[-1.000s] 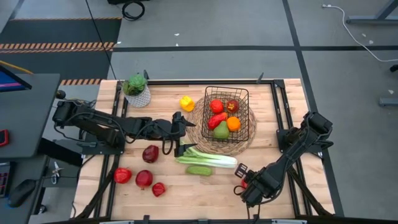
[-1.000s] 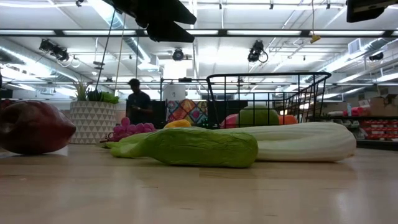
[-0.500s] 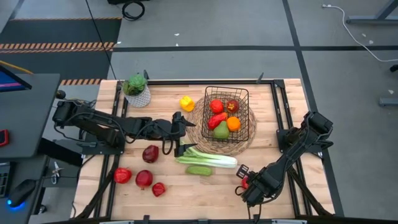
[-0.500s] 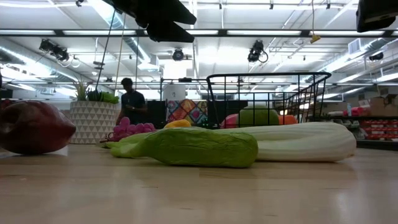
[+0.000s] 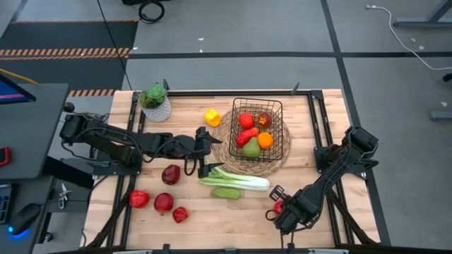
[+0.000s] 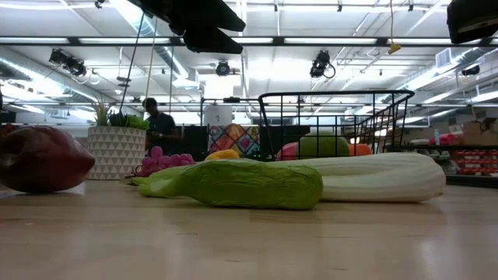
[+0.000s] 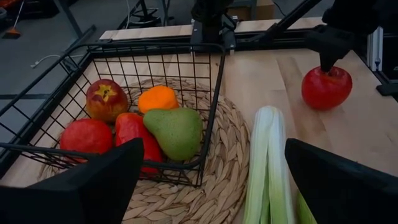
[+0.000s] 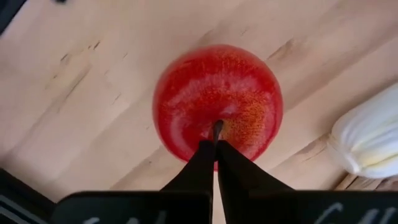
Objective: Build produce basket
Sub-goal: Put the apple into the wire basket
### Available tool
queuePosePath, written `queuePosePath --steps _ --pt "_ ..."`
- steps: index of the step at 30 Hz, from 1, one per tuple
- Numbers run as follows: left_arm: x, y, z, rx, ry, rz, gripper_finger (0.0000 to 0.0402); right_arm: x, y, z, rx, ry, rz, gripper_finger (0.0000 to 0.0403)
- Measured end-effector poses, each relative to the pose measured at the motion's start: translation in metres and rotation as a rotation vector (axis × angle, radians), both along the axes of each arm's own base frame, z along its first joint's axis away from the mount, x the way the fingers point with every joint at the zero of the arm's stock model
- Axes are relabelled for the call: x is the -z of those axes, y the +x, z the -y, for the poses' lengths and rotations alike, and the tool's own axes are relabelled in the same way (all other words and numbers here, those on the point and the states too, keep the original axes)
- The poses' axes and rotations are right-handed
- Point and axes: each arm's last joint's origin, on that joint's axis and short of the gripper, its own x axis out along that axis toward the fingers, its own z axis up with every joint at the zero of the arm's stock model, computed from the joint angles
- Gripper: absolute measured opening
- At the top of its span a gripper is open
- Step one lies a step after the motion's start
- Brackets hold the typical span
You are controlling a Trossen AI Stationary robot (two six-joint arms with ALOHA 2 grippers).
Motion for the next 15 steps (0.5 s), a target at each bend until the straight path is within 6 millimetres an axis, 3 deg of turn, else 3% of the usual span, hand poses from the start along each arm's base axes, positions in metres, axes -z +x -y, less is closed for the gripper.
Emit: queuePosePath --steps 6,15 --pt "0.000 0.000 0.000 0.000 0.001 -0.001 0.0396 -0.007 0.002 0.002 0.279 0.004 0.000 0.0012" --pt "0.004 -0.002 0.000 0.001 0.007 -0.041 0.0396 -0.062 0.007 0.008 0.460 0.167 0.043 0.0011"
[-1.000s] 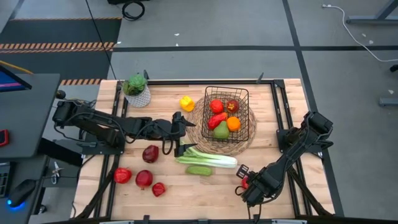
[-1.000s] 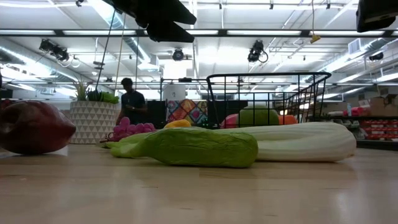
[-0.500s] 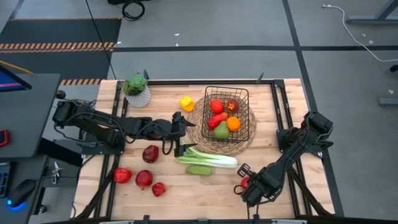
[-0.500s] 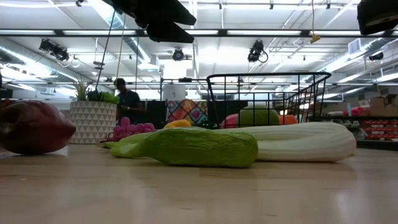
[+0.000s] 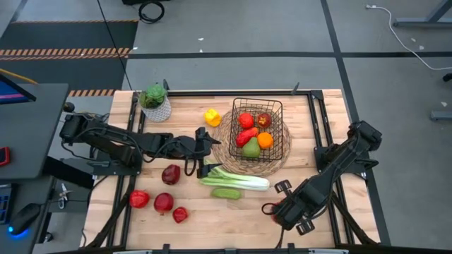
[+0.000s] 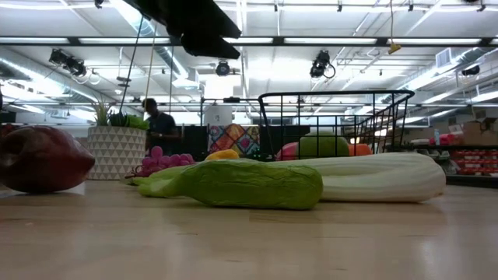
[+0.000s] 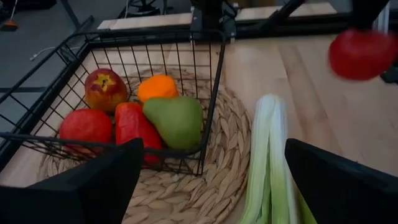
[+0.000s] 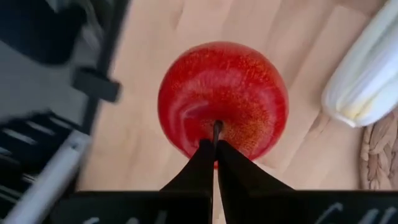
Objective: Build produce basket
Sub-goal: Put the apple into the wire basket
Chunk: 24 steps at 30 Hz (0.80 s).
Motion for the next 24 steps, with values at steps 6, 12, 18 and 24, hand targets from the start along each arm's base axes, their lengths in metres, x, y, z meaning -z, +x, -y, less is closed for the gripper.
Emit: queuePosePath --steps 6,12,18,24 --pt "0.001 -0.001 0.000 0.007 0.017 -0.017 0.0396 -0.040 -0.001 0.019 0.272 0.108 0.071 0.0010" --pt "0.001 -0.001 0.000 0.011 0.025 -0.018 0.0396 -0.068 -0.006 0.045 0.459 0.214 0.124 0.0012" --pt "0.001 -0.001 0.000 0.011 0.020 -0.018 0.0396 -0.095 -0.011 0.072 0.562 0.341 0.204 0.0012" --pt "0.001 -0.001 0.000 0.012 0.022 -0.018 0.0396 -0.119 -0.014 0.101 0.758 0.452 0.329 0.0014"
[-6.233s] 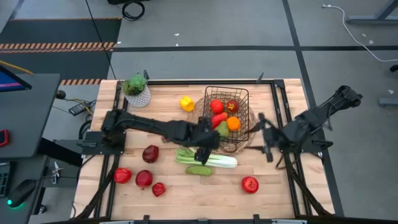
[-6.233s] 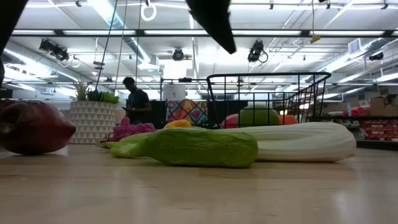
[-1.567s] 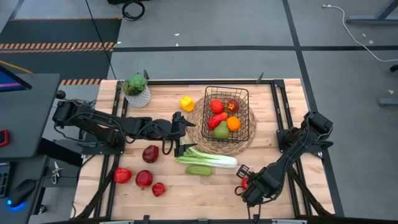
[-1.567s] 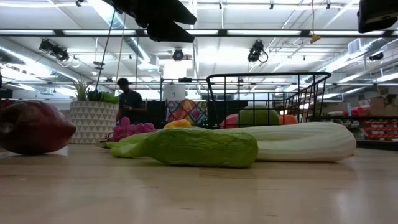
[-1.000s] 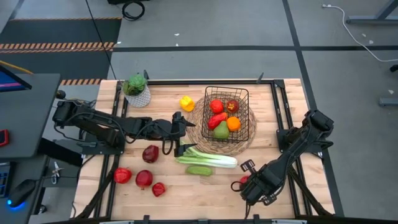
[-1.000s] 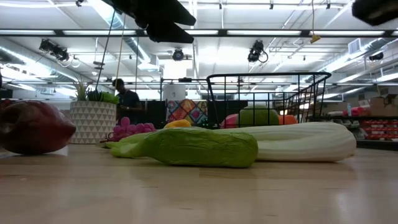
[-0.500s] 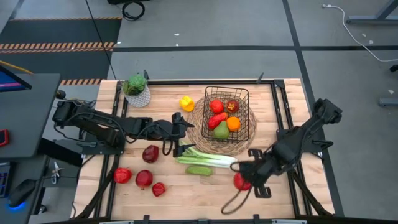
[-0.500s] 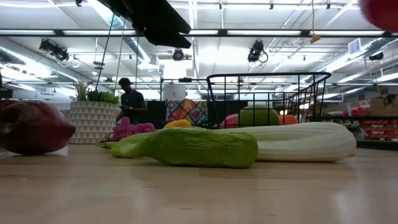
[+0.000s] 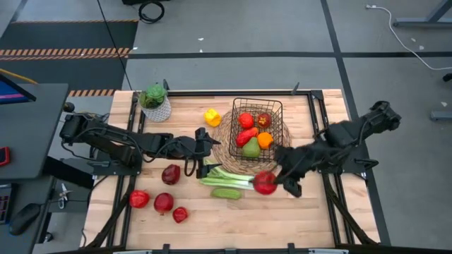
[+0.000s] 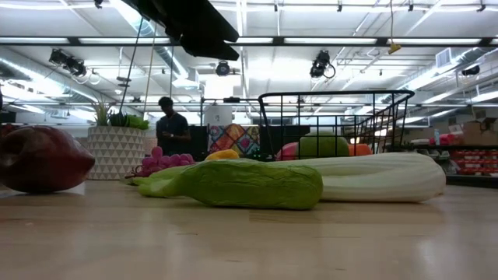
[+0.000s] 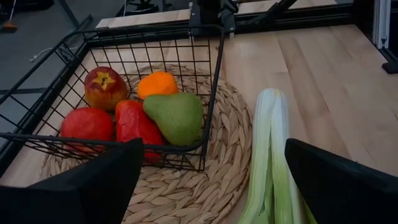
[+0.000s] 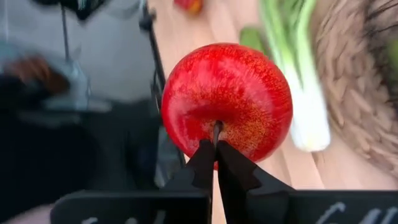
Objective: Build produce basket
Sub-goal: Put the apple into the wire basket
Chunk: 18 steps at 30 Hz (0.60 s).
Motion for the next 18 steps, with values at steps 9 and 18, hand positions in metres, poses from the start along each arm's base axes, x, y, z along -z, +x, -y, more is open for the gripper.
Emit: queuePosePath --steps 9,18 --pt "0.002 -0.001 0.000 -0.004 -0.006 -0.017 0.0396 -0.011 -0.005 0.021 0.180 0.016 0.050 0.0016" --pt "0.003 -0.002 0.000 -0.010 -0.014 -0.033 0.0396 -0.013 0.000 0.020 0.161 0.031 0.097 0.0028"
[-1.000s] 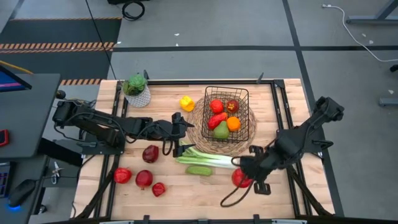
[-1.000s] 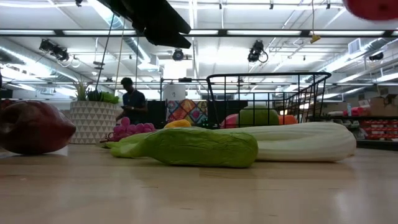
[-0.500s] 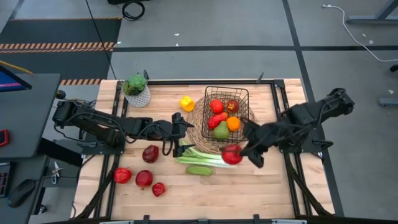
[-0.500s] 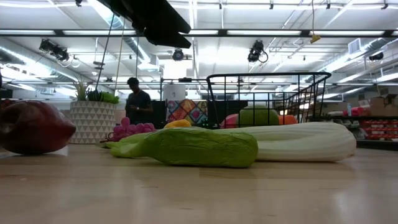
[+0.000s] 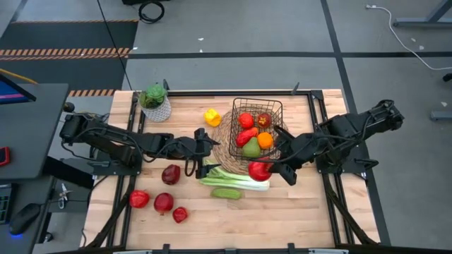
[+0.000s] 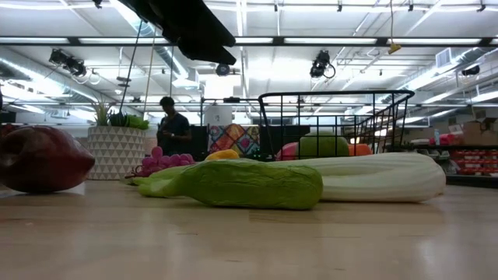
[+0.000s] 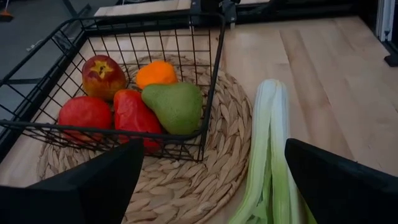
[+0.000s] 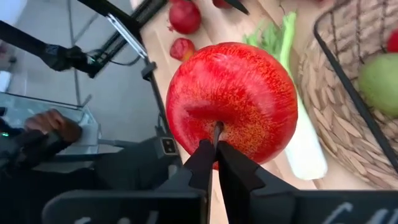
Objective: Build produce basket
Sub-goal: Put the apple into the wire basket
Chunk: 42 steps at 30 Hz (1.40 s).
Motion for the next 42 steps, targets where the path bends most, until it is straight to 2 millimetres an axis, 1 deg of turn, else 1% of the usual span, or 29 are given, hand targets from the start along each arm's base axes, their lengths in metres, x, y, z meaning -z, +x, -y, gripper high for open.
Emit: queuePosePath --steps 3,6,10,12,17,22,27,31,34,42 --pt "0.001 -0.001 0.000 0.000 0.002 -0.015 0.0396 -0.002 0.002 -0.001 0.008 0.022 0.023 0.0030" --pt "0.001 -0.001 0.000 -0.001 0.003 -0.016 0.0396 -0.006 0.005 -0.003 0.048 0.110 0.052 0.0030" --pt "0.001 -0.001 0.000 -0.001 0.003 -0.016 0.0396 -0.016 0.011 -0.006 0.178 0.342 0.094 0.0031" --pt "0.001 -0.001 0.000 -0.001 0.003 -0.016 0.0396 -0.021 0.015 -0.006 0.236 0.421 0.142 0.0031" --pt "0.001 -0.001 0.000 -0.001 0.003 -0.017 0.0396 -0.038 0.023 -0.003 0.304 0.625 0.260 0.0031" --pt "0.004 -0.002 -0.001 -0.001 0.008 -0.048 0.0396 -0.059 0.030 0.002 0.313 0.806 0.426 0.0032" --pt "0.005 -0.003 -0.001 -0.001 0.010 -0.060 0.0396 -0.080 0.031 0.008 0.268 0.915 0.624 0.0032" --pt "0.005 -0.003 -0.001 -0.001 0.010 -0.060 0.0396 -0.091 0.030 0.013 0.242 0.964 0.732 0.0032" --pt "0.005 -0.003 -0.001 -0.001 0.010 -0.061 0.0396 -0.092 0.031 0.015 0.229 0.970 0.733 0.0032" --pt "0.005 -0.003 -0.001 -0.001 0.009 -0.060 0.0396 -0.077 0.035 0.019 0.293 0.965 0.559 0.0032"
